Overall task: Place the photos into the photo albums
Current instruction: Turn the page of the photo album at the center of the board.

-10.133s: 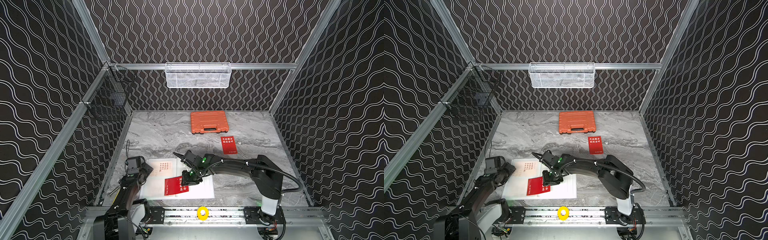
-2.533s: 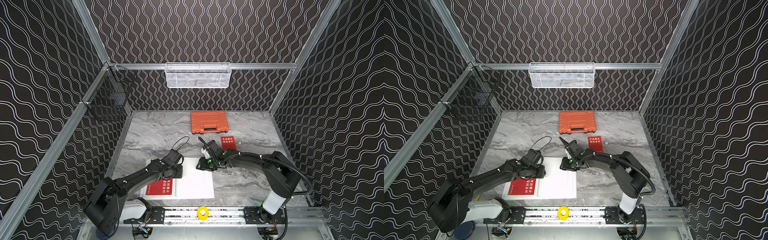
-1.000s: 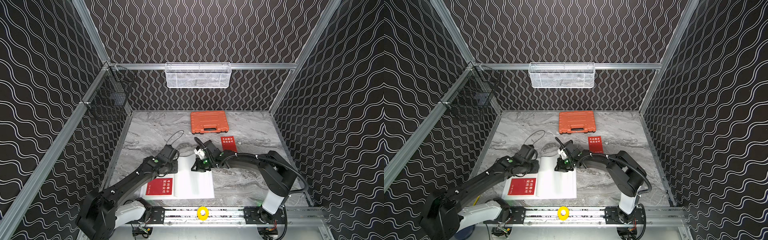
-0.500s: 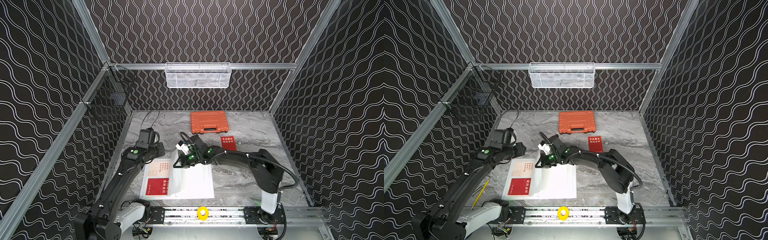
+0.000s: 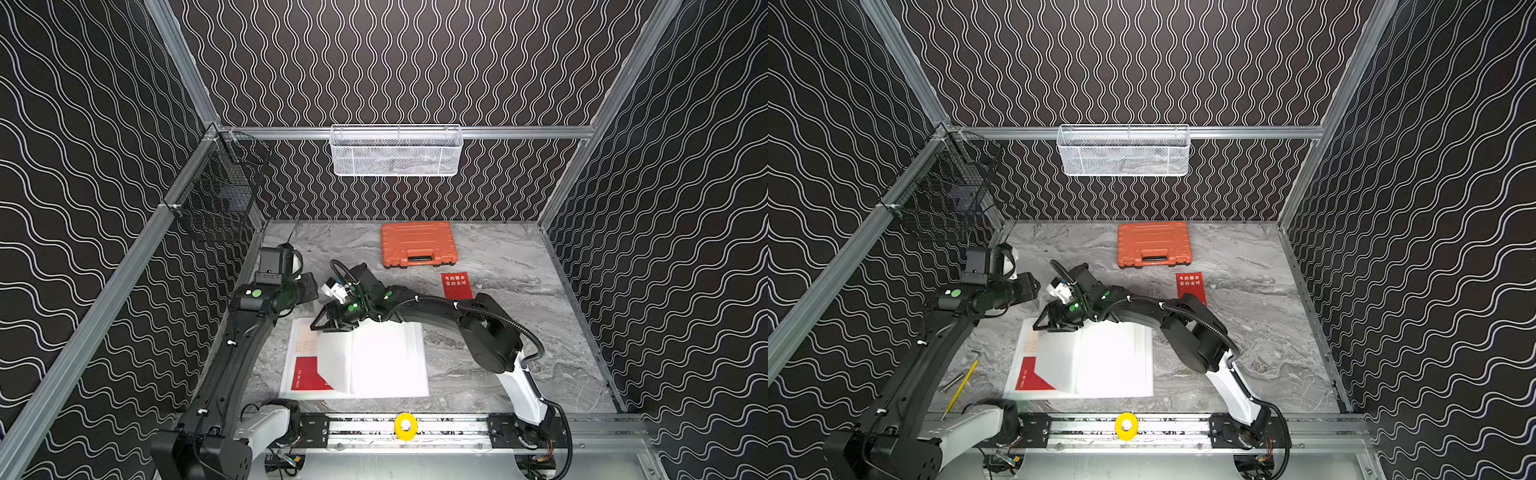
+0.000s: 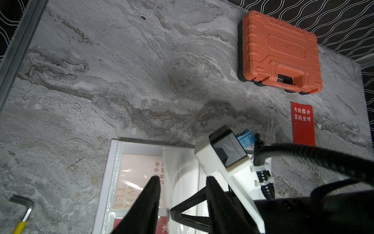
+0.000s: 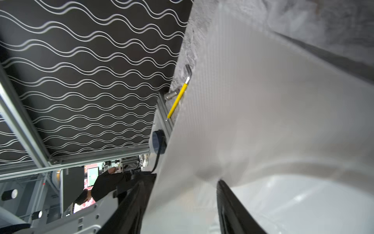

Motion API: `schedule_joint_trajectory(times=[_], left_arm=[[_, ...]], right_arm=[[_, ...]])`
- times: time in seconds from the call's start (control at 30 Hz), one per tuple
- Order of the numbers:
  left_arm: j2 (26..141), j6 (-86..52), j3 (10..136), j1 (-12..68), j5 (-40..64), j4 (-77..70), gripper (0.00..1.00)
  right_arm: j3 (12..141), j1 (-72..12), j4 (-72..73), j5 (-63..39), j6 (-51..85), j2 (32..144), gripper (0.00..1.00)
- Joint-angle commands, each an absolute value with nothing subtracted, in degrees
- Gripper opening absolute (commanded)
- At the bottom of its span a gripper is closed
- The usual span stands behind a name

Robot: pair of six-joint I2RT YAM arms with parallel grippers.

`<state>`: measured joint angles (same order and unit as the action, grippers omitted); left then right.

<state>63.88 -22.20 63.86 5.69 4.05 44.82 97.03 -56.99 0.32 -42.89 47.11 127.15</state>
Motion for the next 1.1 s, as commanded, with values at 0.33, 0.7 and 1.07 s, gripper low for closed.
schedule_joint_trajectory(times=[0.33, 0.7, 1.07], left_arm=[[68.6, -21.9, 64.9, 6.5, 7.9, 42.2, 0.43], [78.7, -27.4, 64.3, 24.2, 3.0, 34.8, 0.43], [98.6, -31.1, 74.5, 37.7, 6.3, 24.7, 0.43]], right_arm=[[88.3, -54.0, -1.2, -39.7, 43.5, 120.6, 0.64], [71.6, -41.3, -12.9, -23.9, 33.7, 104.7, 0.63], [65.7, -25.8, -21.1, -6.8, 28.2, 97.1, 0.64]])
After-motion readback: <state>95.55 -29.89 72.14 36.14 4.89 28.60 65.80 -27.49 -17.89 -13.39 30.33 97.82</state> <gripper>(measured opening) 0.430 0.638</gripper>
